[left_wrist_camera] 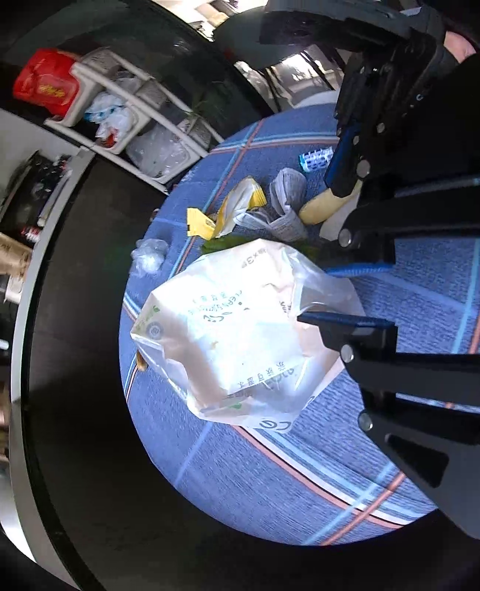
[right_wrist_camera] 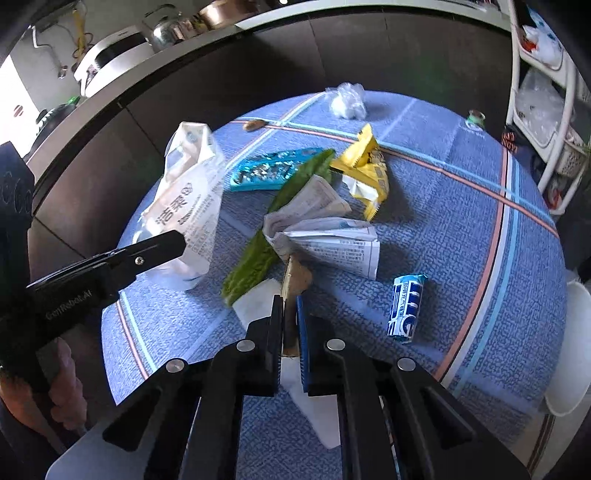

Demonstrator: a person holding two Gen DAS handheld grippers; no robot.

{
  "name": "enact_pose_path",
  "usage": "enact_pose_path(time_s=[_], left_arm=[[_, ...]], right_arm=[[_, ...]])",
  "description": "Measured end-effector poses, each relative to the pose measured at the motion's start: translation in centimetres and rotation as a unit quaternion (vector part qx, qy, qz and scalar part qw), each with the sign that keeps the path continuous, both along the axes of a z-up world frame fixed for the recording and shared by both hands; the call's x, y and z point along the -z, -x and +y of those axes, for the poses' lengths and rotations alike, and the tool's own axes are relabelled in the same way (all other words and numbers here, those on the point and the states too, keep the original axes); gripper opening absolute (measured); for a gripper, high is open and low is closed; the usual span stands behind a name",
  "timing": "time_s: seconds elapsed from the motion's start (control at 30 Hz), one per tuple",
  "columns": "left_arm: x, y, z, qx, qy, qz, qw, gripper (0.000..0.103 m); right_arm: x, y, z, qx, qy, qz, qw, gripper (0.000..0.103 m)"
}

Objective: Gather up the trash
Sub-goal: 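Carry the plastic bag and tan strip with both tools over the bucket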

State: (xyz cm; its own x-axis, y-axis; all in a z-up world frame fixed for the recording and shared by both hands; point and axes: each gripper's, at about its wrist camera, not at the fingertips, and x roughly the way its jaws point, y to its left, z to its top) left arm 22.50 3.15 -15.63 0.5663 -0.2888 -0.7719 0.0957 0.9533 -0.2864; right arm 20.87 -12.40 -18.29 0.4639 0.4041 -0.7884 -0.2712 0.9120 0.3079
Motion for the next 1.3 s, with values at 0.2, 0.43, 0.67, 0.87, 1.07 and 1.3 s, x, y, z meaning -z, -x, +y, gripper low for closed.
enact_pose_path(time_s=[0.2,0.43,0.67,0.87,1.07,1.3], left_arm=[[-2.8,2.8,1.1,-0.012,0.016,-0.026,0.9995,0.016],[-7.3,6.0,-1.2,0.023,0.023,-0.073,0.9968,0.016],[-10.9,7.9,-6.3,0.07,0.029,-0.107,0.9914,0.016],[-12.3,8.6,-10.7,0.117,0.035,-0.115,0.9858,0.016],[-12.3,8.5,-16.4,0.183,0.039,-0.106,0.9766,0.016],[-11.1,7.1,-23.5,0.256,0.045,-0.081,0.9623,0.016]], right_arm=[[-2.6,1.9,-1.0,0.002,-0.011,-0.034,0.999,0.007],[-6.5,5.1,-4.2,0.026,-0.023,-0.083,0.996,0.007],[-8.8,7.9,-9.4,0.072,-0.029,-0.114,0.99,0.007],[-9.2,9.5,-14.0,0.121,-0.033,-0.126,0.984,0.007],[-8.5,10.4,-18.7,0.175,-0.034,-0.125,0.976,0.007],[-5.9,11.3,-24.9,0.239,-0.027,-0.106,0.965,0.007]])
